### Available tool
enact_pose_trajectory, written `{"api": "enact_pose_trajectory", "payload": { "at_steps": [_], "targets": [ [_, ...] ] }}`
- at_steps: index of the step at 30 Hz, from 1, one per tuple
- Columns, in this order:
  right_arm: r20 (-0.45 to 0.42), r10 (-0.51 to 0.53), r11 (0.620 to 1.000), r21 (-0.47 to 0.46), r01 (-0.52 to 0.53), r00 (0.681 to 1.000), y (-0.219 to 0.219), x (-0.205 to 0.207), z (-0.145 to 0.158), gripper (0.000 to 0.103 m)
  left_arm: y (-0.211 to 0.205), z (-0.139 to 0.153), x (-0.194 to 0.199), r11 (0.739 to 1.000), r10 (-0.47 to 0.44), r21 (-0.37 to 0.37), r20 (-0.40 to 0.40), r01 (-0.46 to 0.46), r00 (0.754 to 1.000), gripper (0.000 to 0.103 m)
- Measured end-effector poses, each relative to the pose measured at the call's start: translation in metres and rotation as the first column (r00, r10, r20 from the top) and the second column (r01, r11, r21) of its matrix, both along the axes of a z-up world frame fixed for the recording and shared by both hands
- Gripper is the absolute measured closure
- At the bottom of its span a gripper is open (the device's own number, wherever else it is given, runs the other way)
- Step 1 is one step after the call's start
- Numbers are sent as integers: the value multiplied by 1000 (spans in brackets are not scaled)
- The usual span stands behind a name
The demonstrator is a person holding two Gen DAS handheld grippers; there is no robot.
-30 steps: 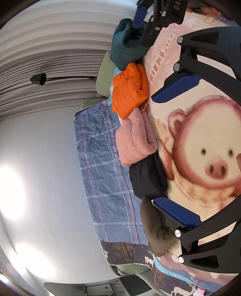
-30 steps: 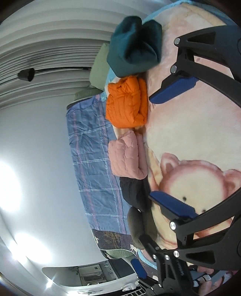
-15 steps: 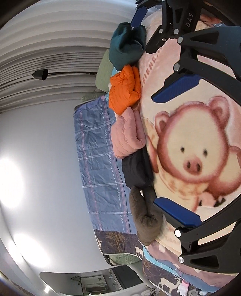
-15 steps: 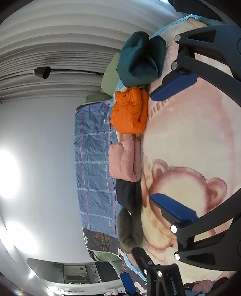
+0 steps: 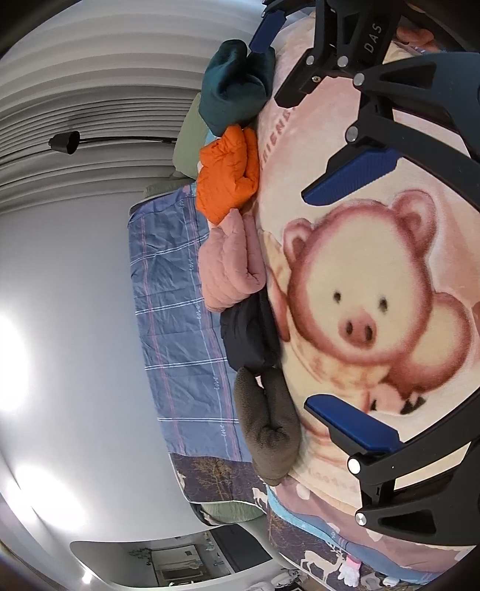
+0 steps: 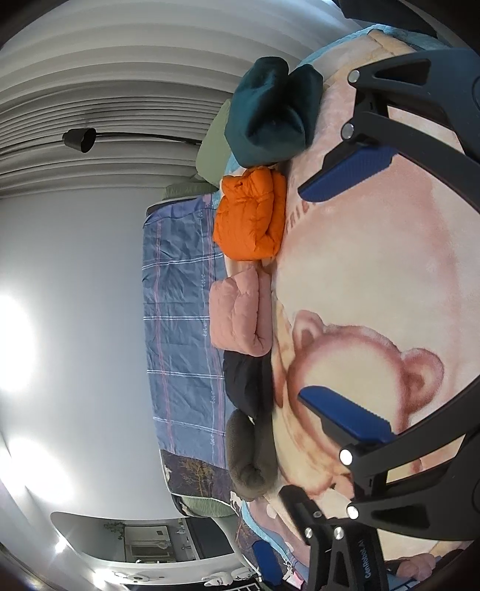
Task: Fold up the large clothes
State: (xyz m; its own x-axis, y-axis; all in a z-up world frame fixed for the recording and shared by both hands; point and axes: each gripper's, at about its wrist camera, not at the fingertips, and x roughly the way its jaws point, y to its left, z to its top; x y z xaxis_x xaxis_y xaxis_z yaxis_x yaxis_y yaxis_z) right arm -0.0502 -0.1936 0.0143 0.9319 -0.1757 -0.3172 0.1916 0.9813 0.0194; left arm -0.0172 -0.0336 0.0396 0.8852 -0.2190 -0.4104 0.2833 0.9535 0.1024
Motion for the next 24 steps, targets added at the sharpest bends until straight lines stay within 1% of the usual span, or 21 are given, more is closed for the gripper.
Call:
{"api": "enact_pose_trajectory", "payload": {
  "at_steps": [5,11,15,16,19,24],
  "targets": [
    [7,-4,1000,15,4,1000,-1,0,-1,2,0,-6,3,1000,18,17,-19,-18,1000,1],
    [-46,21,1000,8,-20,999,1,7,-6,2,1,-13,7,999,27,18,-58,-26,998,1],
    [-82,27,1000,14,-26,996,1,11,-11,2,0,-21,17,999,42,25,-130,-39,991,1],
    [-90,27,1000,18,-25,996,1,12,-12,2,1,-25,21,999,49,27,-162,-46,986,1],
    [-107,27,999,26,-25,994,1,15,-16,2,1,-33,28,998,58,27,-216,-53,975,1],
    [-120,20,1000,25,-17,993,1,18,-19,2,2,-38,31,998,60,26,-235,-56,970,1]
  ]
}}
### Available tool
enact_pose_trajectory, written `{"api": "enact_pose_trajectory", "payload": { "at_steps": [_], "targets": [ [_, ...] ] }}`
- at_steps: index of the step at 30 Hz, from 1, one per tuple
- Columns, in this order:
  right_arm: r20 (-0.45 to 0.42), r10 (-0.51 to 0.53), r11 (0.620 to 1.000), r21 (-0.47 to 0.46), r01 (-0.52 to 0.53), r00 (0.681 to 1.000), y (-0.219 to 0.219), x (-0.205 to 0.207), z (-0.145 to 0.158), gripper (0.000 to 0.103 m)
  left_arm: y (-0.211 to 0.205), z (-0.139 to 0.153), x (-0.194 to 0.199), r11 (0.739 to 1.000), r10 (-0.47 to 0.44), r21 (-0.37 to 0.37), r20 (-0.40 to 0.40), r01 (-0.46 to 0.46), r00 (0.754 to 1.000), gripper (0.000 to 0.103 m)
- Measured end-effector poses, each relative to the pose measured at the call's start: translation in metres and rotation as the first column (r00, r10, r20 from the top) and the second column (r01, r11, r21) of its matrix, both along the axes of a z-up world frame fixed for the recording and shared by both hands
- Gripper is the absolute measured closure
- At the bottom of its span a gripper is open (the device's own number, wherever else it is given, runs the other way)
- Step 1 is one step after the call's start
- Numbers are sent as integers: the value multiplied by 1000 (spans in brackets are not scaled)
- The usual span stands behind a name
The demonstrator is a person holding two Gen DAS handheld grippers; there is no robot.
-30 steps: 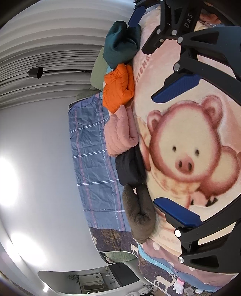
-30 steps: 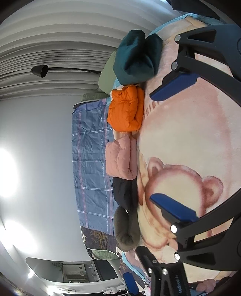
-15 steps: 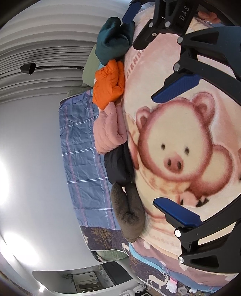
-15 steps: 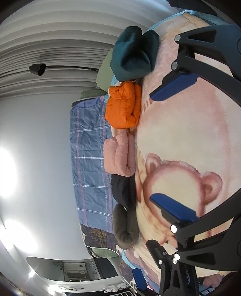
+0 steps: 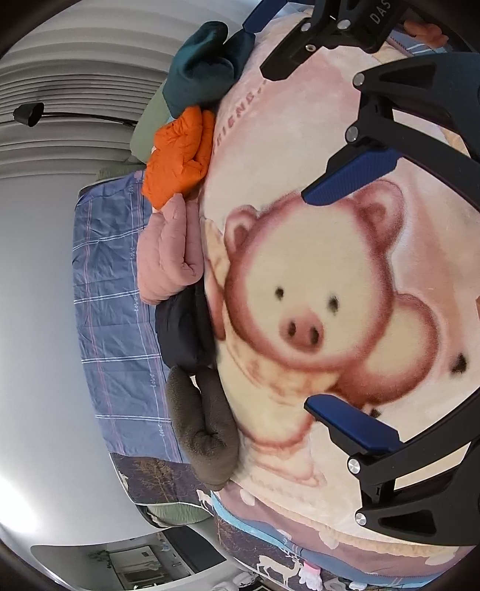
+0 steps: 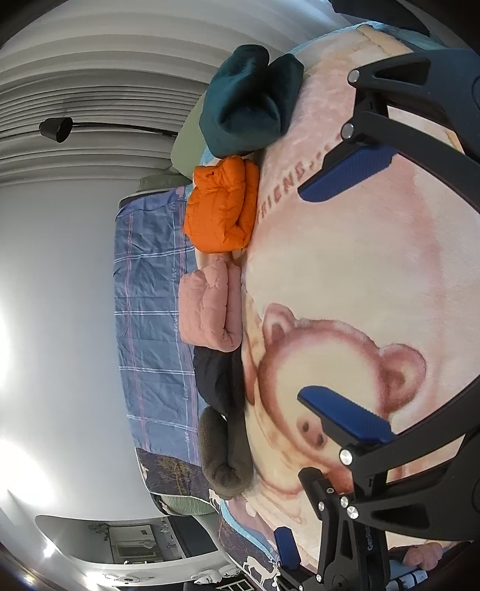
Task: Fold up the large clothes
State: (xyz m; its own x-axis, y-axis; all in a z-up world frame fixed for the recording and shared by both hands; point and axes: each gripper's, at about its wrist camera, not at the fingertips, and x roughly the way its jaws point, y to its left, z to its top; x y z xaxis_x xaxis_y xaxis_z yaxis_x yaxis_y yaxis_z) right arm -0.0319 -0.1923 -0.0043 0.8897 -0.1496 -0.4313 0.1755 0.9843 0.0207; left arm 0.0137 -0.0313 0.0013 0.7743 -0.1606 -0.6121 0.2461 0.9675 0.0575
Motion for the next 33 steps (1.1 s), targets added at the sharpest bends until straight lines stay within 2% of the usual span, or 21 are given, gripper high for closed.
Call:
{"api": "enact_pose_trajectory", "payload": {
  "at_steps": [6,13,22,28,33],
  "targets": [
    [-3,-15,1000,6,15,1000,-1,2,0,2,1,1,2,1000,-2,-5,-2,2,1000,1],
    [-18,-28,1000,8,28,999,-3,5,-4,2,0,-4,8,999,-18,-40,-64,15,998,1],
    [-34,-33,999,7,34,999,-2,6,-9,2,-1,-8,6,999,-18,-39,-78,15,997,1],
    [-40,-38,999,0,38,998,-2,6,-10,2,-1,-11,8,996,-50,-75,-119,41,992,1],
    [-49,-44,999,-2,44,998,-3,8,-13,2,-2,-13,9,996,-48,-75,-125,39,991,1]
  ]
}}
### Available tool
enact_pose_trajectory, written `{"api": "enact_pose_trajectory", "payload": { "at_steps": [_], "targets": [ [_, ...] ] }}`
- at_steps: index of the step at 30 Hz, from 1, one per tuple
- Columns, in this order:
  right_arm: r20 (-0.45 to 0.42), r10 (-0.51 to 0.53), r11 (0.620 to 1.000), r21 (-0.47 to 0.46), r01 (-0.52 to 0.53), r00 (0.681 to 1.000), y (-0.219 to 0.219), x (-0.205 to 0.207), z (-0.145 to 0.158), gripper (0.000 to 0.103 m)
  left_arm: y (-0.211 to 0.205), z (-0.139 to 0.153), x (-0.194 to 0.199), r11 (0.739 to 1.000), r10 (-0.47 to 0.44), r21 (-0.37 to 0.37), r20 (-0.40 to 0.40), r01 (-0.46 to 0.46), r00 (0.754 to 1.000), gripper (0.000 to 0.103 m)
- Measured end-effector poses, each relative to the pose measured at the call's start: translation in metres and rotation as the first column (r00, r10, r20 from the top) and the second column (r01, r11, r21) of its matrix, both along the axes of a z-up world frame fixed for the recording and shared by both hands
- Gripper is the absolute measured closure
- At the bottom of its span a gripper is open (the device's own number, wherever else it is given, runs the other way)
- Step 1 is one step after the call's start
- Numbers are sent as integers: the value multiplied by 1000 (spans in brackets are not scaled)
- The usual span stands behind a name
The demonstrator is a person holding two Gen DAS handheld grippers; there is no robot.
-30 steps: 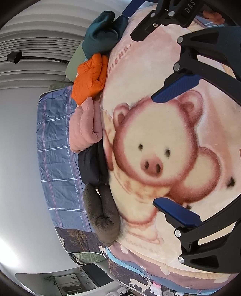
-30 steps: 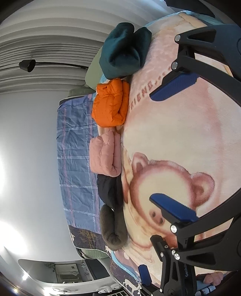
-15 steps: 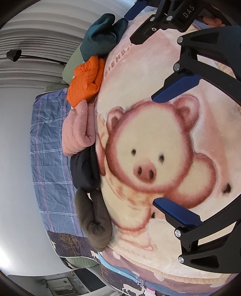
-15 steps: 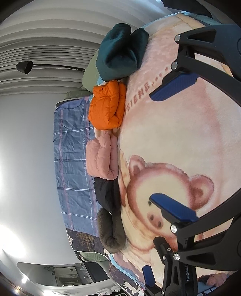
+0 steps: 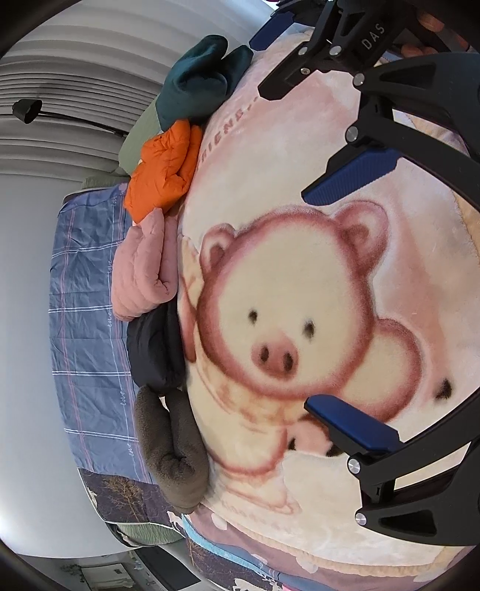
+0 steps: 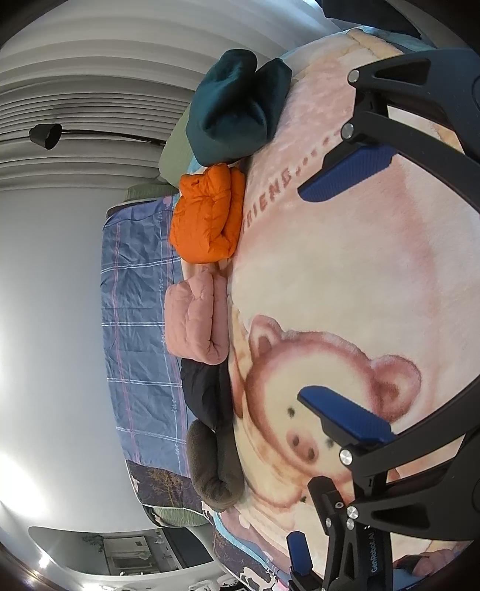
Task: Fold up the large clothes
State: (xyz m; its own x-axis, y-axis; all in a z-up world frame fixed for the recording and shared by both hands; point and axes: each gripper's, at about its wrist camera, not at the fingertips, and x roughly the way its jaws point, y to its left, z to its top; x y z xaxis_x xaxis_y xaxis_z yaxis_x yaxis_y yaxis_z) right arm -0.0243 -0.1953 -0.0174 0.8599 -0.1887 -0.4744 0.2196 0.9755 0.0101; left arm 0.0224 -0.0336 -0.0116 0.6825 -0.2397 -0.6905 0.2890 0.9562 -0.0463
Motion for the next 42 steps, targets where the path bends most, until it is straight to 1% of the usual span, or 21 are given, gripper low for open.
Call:
{"api": "enact_pose_trajectory", "payload": {
  "at_steps": [18,25,28,42],
  "targets": [
    [-11,-21,1000,-2,21,1000,-3,2,-5,2,-2,1,0,1000,-2,5,17,1,1000,1],
    [-16,-30,1000,-5,29,999,-4,2,-7,2,-5,5,-6,999,-3,40,82,0,997,1],
    [-19,-31,999,-5,31,999,-5,3,-7,2,-7,6,-7,999,-4,52,96,-1,995,1],
    [-20,-35,999,-6,35,999,-6,2,-6,2,-8,6,-8,998,-3,55,96,-2,995,1]
  ]
}}
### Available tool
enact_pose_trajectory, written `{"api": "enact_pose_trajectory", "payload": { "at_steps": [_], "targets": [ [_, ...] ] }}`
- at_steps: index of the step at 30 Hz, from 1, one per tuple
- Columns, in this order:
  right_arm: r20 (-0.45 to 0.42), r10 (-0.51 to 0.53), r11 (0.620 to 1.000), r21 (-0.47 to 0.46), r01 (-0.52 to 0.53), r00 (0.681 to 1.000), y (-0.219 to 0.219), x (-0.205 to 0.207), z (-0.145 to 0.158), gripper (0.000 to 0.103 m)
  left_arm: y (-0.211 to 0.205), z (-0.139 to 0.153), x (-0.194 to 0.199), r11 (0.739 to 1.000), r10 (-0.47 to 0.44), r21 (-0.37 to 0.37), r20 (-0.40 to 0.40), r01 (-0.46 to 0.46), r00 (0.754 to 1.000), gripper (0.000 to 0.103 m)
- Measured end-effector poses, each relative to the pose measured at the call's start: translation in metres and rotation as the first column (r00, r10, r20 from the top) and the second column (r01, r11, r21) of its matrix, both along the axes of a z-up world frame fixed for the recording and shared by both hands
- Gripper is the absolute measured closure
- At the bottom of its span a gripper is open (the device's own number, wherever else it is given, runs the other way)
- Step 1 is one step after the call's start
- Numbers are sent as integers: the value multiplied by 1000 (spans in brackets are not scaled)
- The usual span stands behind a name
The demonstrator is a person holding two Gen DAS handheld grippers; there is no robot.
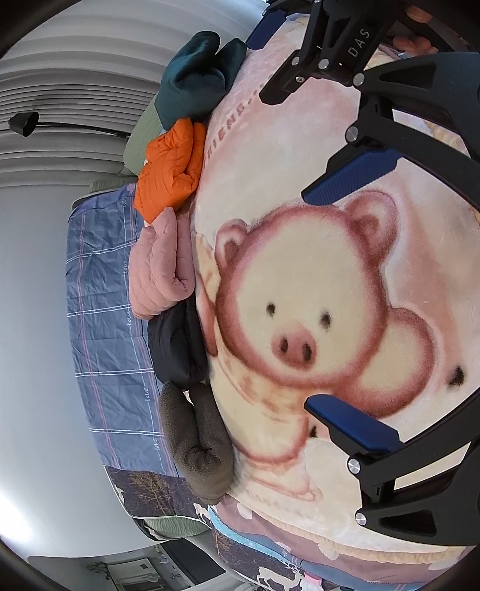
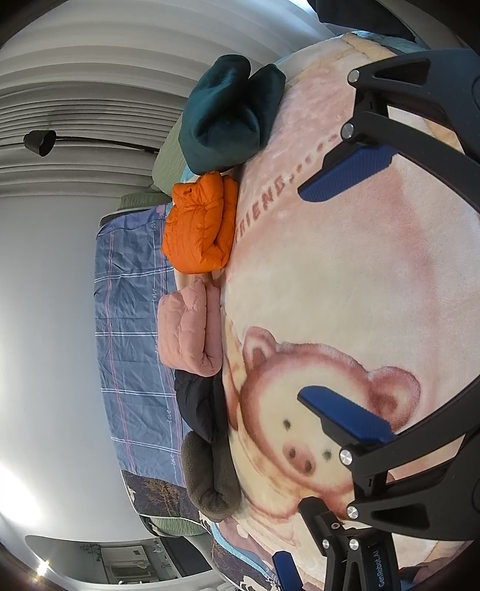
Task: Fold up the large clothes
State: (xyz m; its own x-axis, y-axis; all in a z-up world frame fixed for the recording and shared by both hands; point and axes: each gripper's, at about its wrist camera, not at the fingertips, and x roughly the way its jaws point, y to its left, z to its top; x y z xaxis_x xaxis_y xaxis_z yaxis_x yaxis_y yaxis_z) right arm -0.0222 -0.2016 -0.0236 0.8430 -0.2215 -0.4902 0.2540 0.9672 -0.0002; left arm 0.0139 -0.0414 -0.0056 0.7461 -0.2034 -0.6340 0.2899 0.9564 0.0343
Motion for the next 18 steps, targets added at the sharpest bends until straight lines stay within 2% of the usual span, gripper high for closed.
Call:
{"api": "enact_pose_trajectory", "payload": {
  "at_steps": [18],
  "targets": [
    [-5,0,1000,1,0,1000,-1,-1,-2,2,1,0,0,1000,5,5,-6,-5,1000,1]
  ]
}}
